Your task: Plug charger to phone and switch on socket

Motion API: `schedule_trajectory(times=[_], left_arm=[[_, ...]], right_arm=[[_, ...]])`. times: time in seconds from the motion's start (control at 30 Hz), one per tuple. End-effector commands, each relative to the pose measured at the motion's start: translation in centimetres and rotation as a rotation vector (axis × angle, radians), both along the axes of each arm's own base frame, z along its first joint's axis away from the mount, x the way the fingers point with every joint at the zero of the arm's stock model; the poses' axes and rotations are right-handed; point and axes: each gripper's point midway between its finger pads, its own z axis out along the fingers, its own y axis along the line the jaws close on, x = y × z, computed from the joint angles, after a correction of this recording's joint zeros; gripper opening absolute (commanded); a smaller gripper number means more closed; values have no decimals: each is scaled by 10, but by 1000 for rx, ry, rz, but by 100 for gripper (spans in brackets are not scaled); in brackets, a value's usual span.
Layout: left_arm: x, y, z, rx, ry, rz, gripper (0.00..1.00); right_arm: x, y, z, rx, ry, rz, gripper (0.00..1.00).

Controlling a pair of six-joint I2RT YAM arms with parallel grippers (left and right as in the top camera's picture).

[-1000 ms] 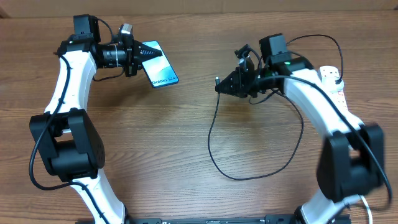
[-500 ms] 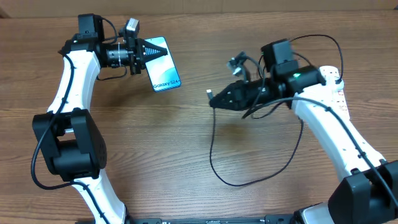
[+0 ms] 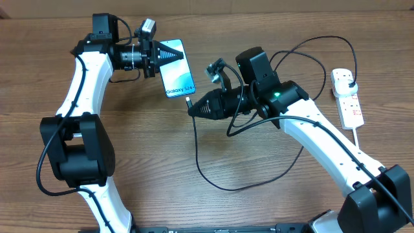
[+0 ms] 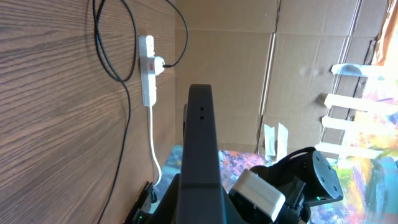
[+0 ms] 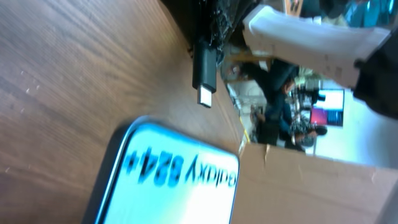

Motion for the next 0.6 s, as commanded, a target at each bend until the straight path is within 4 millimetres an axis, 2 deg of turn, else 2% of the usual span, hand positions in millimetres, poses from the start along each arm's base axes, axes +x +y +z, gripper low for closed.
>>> schedule_trajectory(times=[0.0, 0.57], left_arm=[[-5, -6, 17, -47, -39, -35, 4], [1, -6, 11, -8, -26, -13, 4]], right_arm=[[2, 0, -2, 2, 68, -70, 4], [-2, 9, -4, -2, 65, -75, 4]])
